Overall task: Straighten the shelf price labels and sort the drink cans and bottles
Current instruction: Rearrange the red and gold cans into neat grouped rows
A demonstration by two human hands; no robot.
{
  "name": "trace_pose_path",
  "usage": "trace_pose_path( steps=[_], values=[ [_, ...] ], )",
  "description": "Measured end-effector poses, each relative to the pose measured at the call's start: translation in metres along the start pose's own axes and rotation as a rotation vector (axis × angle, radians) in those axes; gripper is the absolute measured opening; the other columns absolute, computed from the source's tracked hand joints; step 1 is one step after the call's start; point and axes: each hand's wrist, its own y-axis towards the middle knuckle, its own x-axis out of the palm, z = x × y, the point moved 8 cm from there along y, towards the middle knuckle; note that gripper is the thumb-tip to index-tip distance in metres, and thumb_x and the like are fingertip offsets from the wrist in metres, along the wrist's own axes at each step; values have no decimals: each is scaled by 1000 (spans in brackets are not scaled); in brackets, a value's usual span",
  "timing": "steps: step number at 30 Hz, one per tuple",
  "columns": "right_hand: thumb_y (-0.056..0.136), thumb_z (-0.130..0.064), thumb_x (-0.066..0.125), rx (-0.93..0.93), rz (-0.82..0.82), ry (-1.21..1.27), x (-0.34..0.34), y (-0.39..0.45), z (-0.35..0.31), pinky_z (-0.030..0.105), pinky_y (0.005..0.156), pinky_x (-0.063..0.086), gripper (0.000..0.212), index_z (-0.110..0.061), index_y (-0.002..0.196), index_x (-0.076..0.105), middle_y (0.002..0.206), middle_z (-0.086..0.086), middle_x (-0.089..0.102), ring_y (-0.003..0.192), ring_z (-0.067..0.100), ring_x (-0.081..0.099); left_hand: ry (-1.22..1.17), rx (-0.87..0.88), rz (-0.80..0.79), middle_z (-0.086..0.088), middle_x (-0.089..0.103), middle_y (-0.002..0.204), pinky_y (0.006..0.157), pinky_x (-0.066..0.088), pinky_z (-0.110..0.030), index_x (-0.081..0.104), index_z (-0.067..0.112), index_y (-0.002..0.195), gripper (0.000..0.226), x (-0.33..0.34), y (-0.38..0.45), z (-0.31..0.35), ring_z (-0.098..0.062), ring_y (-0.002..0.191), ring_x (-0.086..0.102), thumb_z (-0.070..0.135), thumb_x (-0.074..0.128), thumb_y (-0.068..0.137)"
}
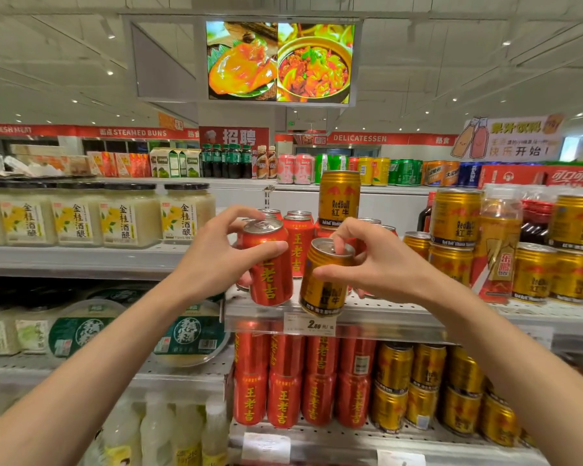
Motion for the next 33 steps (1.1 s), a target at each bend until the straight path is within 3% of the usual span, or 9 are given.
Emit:
trace_pose_path(
  steps=[3, 5, 9, 12, 17, 19, 24, 27, 33],
  values=[
    [79, -42, 84, 7, -6, -32, -7, -12, 7, 20, 50, 46, 41, -21, 89, 50, 92, 11, 67, 54, 7, 55, 62, 22, -25, 13, 67, 109, 56, 65, -33, 63, 29, 122, 48, 16, 9, 6, -21, 78, 77, 41, 85, 81],
    [78, -44, 84, 19, 0, -34, -10, -17, 13, 21, 50, 47, 41, -24, 87, 49, 98, 10, 67, 55, 8, 55, 101, 40, -39, 9, 70, 111, 61, 67, -39, 62, 31, 123, 51, 26, 19, 6, -19, 85, 77, 47, 84, 80],
    [77, -44, 85, 44, 21, -30, -16, -27, 18, 28, 50, 54, 42, -23, 88, 50, 101, 9, 68, 54, 10, 59, 214, 54, -63, 7, 69, 110, 51, 55, -17, 60, 30, 126, 52, 41, 33, 1, -8, 65, 71, 49, 81, 83],
    [77, -48, 83, 56, 33, -66, -19, -31, 18, 34, 56, 57, 43, -23, 90, 51, 101, 6, 69, 56, 9, 61, 288, 81, -44, 7, 72, 107, 53, 51, -14, 61, 31, 128, 50, 47, 36, 1, -5, 56, 69, 53, 77, 85],
    [77, -46, 84, 79, 36, -32, -19, -32, 21, 30, 52, 57, 44, -21, 91, 51, 104, 2, 69, 61, 21, 67, 421, 192, 20, 3, 65, 134, 91, 58, -45, 67, 22, 131, 47, 48, 38, 7, -15, 79, 62, 50, 70, 92],
    [77, -47, 84, 86, 37, -32, -19, -31, 22, 30, 51, 58, 43, -22, 90, 51, 104, 1, 69, 64, 24, 68, 434, 207, -1, 4, 63, 138, 92, 57, -46, 66, 21, 133, 47, 48, 38, 7, -15, 82, 61, 46, 70, 94],
    [78, -45, 84, 93, 44, -20, -19, -30, 22, 27, 52, 57, 41, -23, 90, 51, 104, 0, 66, 59, 9, 62, 453, 232, -44, 2, 64, 133, 88, 58, -40, 64, 21, 137, 46, 51, 37, 6, -14, 81, 63, 35, 73, 93],
    [78, -43, 85, 95, 46, -10, -19, -30, 22, 28, 51, 58, 41, -22, 90, 51, 106, 4, 65, 61, 18, 65, 445, 223, -34, 1, 63, 136, 91, 58, -43, 64, 21, 136, 46, 56, 38, 6, -15, 84, 64, 35, 73, 94],
    [79, -41, 85, 97, 53, 4, -18, -30, 21, 21, 49, 51, 40, -22, 90, 51, 110, 7, 66, 52, 6, 58, 425, 224, -7, -1, 63, 137, 94, 58, -49, 63, 19, 139, 49, 60, 40, 4, -17, 88, 65, 35, 73, 94]
  ],
)
